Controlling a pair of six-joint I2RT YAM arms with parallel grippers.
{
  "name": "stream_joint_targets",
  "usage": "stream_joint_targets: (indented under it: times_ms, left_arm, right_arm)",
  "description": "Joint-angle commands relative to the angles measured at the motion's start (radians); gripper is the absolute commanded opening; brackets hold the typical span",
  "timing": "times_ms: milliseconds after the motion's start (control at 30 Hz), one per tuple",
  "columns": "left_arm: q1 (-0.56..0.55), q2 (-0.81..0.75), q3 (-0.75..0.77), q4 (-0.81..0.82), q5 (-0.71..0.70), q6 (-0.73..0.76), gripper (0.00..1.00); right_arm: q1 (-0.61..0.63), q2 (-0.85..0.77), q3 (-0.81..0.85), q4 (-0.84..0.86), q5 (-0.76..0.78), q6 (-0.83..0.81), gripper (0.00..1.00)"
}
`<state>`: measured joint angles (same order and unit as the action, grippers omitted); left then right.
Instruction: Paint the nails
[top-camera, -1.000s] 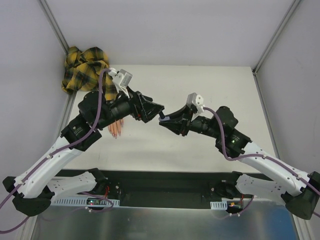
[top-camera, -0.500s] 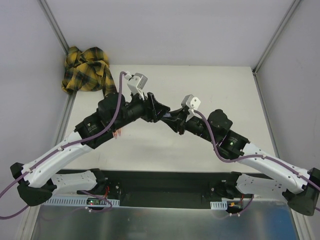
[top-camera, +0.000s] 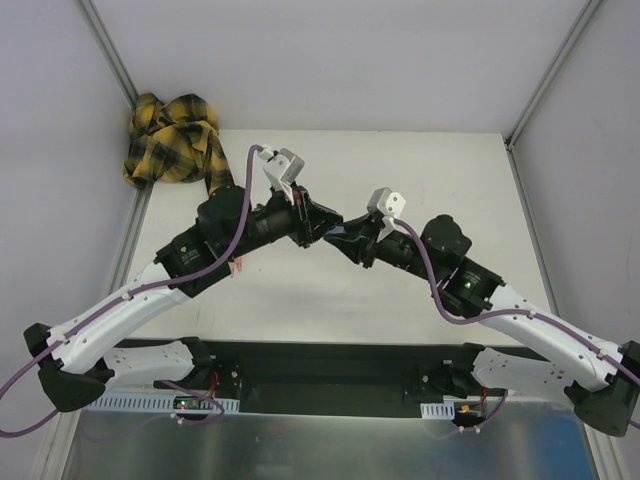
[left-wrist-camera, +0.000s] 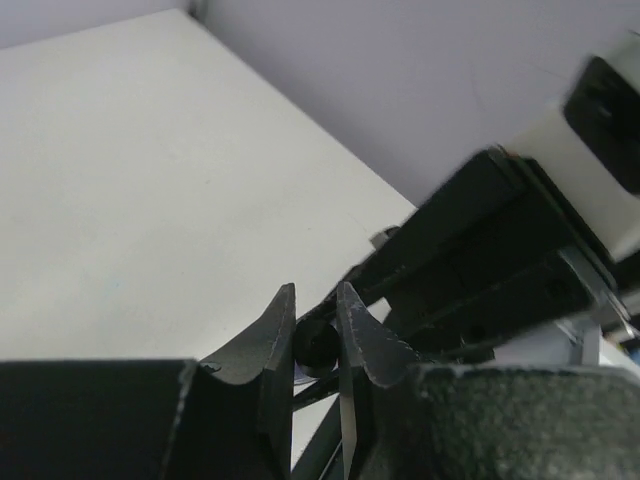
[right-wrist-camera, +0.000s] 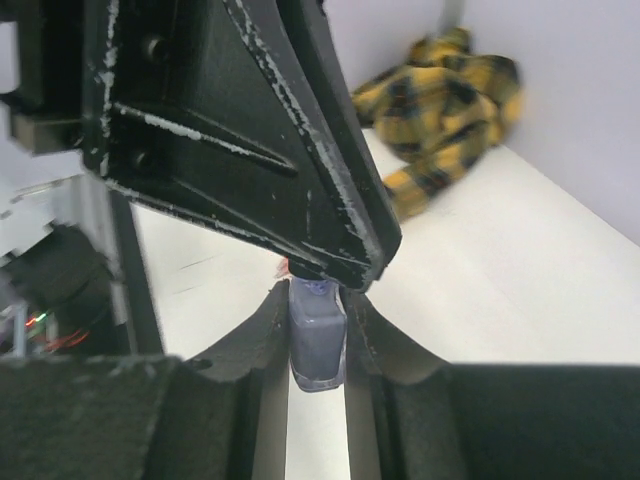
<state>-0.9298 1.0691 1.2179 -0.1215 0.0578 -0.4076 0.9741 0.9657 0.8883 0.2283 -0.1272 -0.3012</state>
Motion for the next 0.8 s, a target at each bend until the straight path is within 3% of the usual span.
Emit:
stream_joint_targets:
  times_ms: [0, 33, 67, 133, 233, 300, 367, 433, 467, 500, 533, 633, 767]
  left_arm:
    - [0.046, -0.105, -0.121, 0.364, 0.506, 0.145, 0.0]
    - [0.078, -0.122, -0.199, 0.441, 0.751, 0.106, 0.0]
    - [0.176, -0.136, -0.243, 0.567, 0.86, 0.052, 0.0]
    - [0.25, -0.133, -0.338, 0.884, 1.044, -0.174, 0.0]
    - [0.266, -0.101, -0.294, 0.789, 1.097, -0.155, 0.0]
    - [0.266, -0.112, -0.288, 0.745, 1.035, -0.123, 0.0]
    - [0.266, -0.124, -0.265, 0.596, 0.952, -0.064, 0.0]
    - [0.267, -0.135, -0.219, 0.484, 0.89, 0.015, 0.22]
    - [0.267, -0.138, -0.21, 0.395, 0.866, 0.03, 0.38]
    - [0.266, -0.149, -0.19, 0.355, 0.79, 0.048, 0.62]
    - [0.267, -0.156, -0.187, 0.318, 0.751, 0.05, 0.68]
    - [0.266, -0.192, -0.185, 0.244, 0.593, 0.021, 0.79]
    - [0.266, -0.199, -0.15, 0.101, 0.334, -0.112, 0.8]
  right_arm:
    - [-0.066, -0.031, 0.023, 0.112, -0.625, 0.049, 0.0]
    - [-0.069, -0.018, 0.034, 0.123, -0.744, 0.062, 0.0]
    - [-0.069, -0.01, 0.049, 0.128, -0.91, 0.089, 0.0]
    - [-0.055, -0.008, 0.055, 0.155, -0.982, 0.105, 0.0]
    - [-0.055, -0.025, 0.04, 0.171, -0.947, 0.105, 0.0]
    - [-0.06, -0.027, 0.038, 0.171, -0.904, 0.114, 0.0]
    - [-0.072, -0.022, 0.035, 0.167, -0.837, 0.117, 0.0]
    - [-0.083, -0.015, 0.037, 0.149, -0.792, 0.114, 0.0]
    - [-0.084, -0.012, 0.043, 0.135, -0.738, 0.106, 0.0]
    - [-0.084, -0.004, 0.049, 0.117, -0.714, 0.094, 0.01]
    - [-0.084, -0.002, 0.055, 0.074, -0.686, 0.07, 0.0]
    - [-0.084, -0.002, 0.066, 0.017, -0.585, 0.034, 0.0]
    - [-0.068, -0.012, 0.06, 0.006, -0.375, 0.01, 0.0]
